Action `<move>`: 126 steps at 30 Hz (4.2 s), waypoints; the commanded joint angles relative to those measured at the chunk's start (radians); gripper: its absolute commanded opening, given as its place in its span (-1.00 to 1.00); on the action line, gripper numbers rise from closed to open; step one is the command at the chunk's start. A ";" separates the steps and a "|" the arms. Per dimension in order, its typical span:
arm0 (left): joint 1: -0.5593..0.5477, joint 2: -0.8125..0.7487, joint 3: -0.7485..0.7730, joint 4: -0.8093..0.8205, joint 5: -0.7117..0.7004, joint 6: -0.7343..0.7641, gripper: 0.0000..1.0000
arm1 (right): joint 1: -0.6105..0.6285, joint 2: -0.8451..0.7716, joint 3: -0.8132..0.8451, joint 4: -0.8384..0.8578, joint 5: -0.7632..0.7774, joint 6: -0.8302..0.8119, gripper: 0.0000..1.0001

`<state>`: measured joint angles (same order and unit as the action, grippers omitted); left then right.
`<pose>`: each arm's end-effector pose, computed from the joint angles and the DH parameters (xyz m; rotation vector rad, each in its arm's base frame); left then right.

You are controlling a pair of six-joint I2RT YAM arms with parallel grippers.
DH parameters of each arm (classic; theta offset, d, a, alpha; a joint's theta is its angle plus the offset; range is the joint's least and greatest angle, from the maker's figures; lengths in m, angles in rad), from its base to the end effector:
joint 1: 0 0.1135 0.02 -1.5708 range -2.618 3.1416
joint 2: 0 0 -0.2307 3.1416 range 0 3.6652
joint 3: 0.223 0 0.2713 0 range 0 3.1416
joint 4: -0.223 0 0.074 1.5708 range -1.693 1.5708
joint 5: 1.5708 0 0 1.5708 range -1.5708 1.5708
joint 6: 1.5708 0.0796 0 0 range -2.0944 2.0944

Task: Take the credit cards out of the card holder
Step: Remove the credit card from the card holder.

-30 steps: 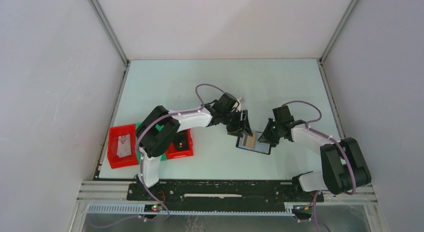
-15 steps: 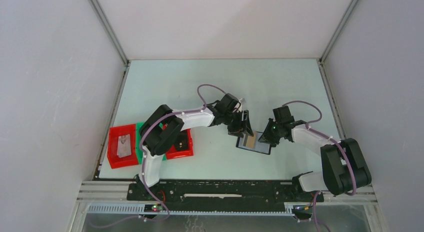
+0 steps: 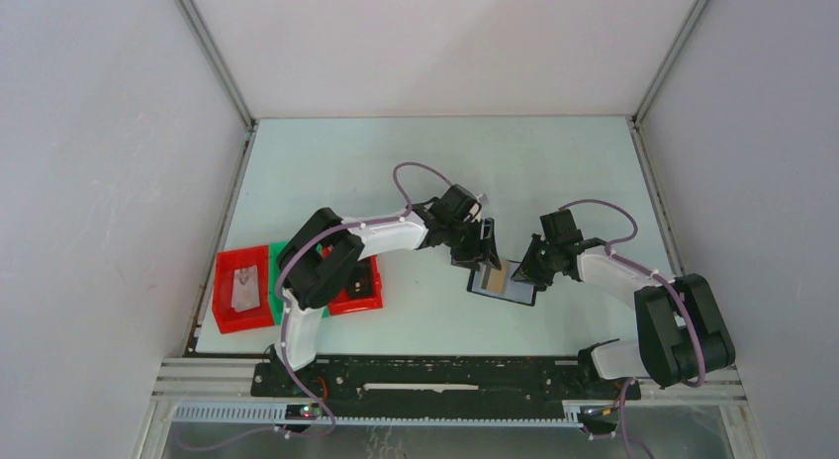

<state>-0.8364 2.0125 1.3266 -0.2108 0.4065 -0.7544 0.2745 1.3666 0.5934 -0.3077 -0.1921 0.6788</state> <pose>0.2803 -0.3575 0.0860 0.3109 2.7368 -1.0838 0.2616 0.0895 0.0633 0.4857 2.6985 0.5490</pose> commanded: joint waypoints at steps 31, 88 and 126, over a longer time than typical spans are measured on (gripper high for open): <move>-0.028 0.023 0.104 0.067 0.170 -0.009 0.23 | -0.009 -0.021 -0.033 -0.010 0.048 -0.013 -0.63; -0.035 -0.006 0.126 -0.125 -0.142 0.065 0.34 | -0.024 -0.029 -0.041 -0.001 0.029 -0.018 -0.63; -0.040 0.068 0.112 -0.094 -0.068 0.051 0.38 | -0.025 -0.036 -0.048 -0.007 0.036 -0.018 -0.63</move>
<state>-0.8684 2.0647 1.4521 -0.3168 0.3248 -0.7078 0.2565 1.3426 0.5690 -0.2932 -0.1993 0.6788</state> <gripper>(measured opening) 0.687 0.184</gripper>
